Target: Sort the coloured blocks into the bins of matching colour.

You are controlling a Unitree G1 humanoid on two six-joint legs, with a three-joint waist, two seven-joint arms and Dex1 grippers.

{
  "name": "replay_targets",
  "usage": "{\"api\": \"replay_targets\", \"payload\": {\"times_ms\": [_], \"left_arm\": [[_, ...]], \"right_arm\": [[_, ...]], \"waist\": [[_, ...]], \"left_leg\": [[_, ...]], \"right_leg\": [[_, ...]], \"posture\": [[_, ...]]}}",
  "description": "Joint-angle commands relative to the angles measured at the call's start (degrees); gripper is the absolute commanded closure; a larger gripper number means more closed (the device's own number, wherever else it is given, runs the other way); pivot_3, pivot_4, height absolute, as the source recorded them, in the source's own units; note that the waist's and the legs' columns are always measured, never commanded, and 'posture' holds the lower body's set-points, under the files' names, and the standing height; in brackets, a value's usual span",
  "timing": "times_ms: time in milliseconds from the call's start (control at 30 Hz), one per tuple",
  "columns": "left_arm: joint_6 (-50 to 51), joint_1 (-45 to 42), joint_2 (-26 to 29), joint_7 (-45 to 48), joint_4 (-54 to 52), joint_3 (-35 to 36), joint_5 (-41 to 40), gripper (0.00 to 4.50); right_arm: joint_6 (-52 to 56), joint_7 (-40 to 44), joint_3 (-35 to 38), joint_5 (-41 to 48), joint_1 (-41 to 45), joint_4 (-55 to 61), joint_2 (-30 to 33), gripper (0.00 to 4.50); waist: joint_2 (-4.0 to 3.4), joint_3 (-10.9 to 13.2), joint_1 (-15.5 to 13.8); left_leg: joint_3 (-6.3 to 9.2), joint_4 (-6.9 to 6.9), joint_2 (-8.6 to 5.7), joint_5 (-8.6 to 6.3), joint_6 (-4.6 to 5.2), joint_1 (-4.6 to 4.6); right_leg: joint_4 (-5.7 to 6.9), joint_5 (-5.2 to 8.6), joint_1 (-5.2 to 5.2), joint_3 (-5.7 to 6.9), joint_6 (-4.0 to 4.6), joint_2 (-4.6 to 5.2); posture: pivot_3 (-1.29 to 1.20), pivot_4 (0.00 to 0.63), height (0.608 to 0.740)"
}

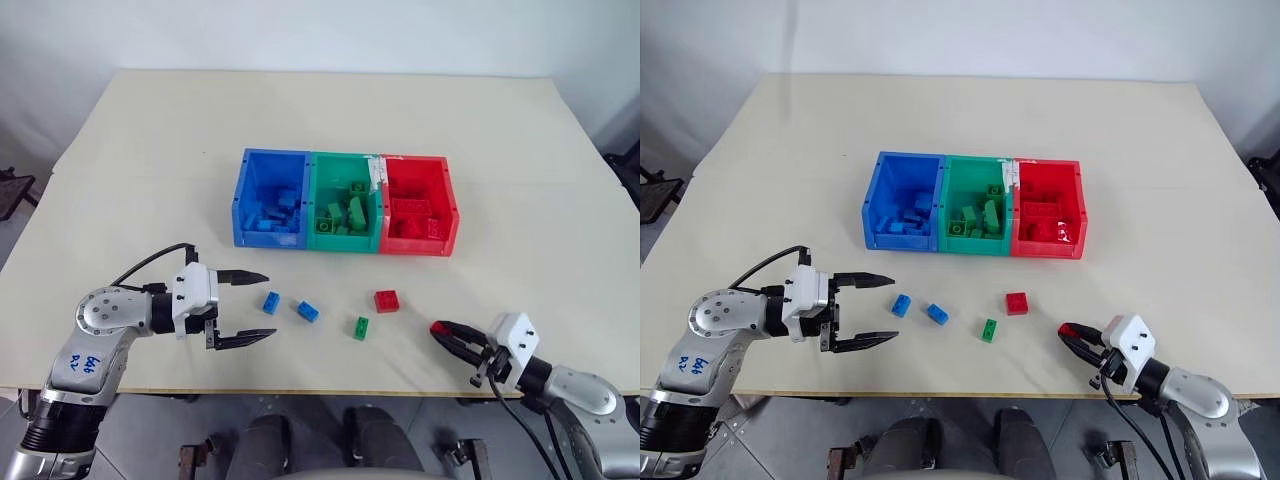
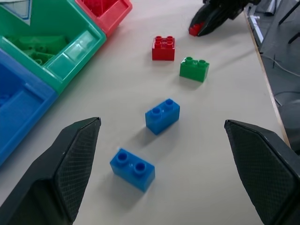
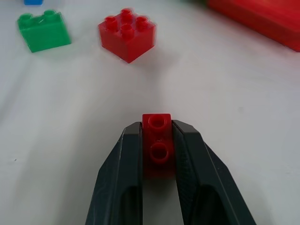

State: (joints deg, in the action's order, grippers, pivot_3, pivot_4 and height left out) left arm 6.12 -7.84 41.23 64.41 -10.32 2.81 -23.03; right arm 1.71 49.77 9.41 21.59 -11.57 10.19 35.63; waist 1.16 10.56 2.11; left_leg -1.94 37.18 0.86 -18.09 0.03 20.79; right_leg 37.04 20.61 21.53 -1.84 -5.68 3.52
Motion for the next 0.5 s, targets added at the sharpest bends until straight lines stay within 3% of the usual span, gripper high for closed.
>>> {"api": "replay_targets", "payload": {"times_ms": [33,333,467,500], "left_arm": [[0.55,0.50,-0.52,-2.08,-1.00,2.53,-1.51,0.00],[4.50,4.81,-4.16,-12.94,-5.34,10.41,-4.40,0.00],[5.08,6.40,-4.94,-15.20,-8.21,11.78,-4.81,0.00],[5.34,6.57,-5.04,-15.60,-8.82,11.86,-5.09,0.00]], "right_arm": [[3.55,-2.01,2.46,3.44,8.69,0.74,0.54,3.81],[12.22,-10.39,-1.65,-1.76,40.69,-17.01,-2.11,3.81],[13.00,-12.72,-2.75,-3.87,49.81,-25.22,-4.61,3.81],[13.08,-12.81,-2.79,-3.93,50.97,-26.23,-5.20,3.54]], "waist": [[0.00,0.00,0.27],[-0.03,0.02,0.60],[-0.03,0.02,0.55],[-0.03,0.02,0.45]], "left_leg": [[0.00,-0.01,0.00,0.00,0.00,-0.04],[0.11,0.00,0.01,0.03,-0.07,0.06],[-0.02,0.25,0.00,0.22,-0.40,0.77],[-0.03,0.24,0.00,0.23,-0.41,0.77]], "right_leg": [[0.04,0.00,0.00,0.00,0.00,-0.01],[0.34,0.00,0.25,0.14,-0.01,0.00],[0.67,-0.03,1.00,0.09,-0.06,0.01],[0.69,-0.03,1.02,0.09,-0.06,0.00]], "posture": [[0.00,0.150,0.740],[0.00,0.150,0.740],[0.00,0.150,0.740],[0.00,0.150,0.740]]}}
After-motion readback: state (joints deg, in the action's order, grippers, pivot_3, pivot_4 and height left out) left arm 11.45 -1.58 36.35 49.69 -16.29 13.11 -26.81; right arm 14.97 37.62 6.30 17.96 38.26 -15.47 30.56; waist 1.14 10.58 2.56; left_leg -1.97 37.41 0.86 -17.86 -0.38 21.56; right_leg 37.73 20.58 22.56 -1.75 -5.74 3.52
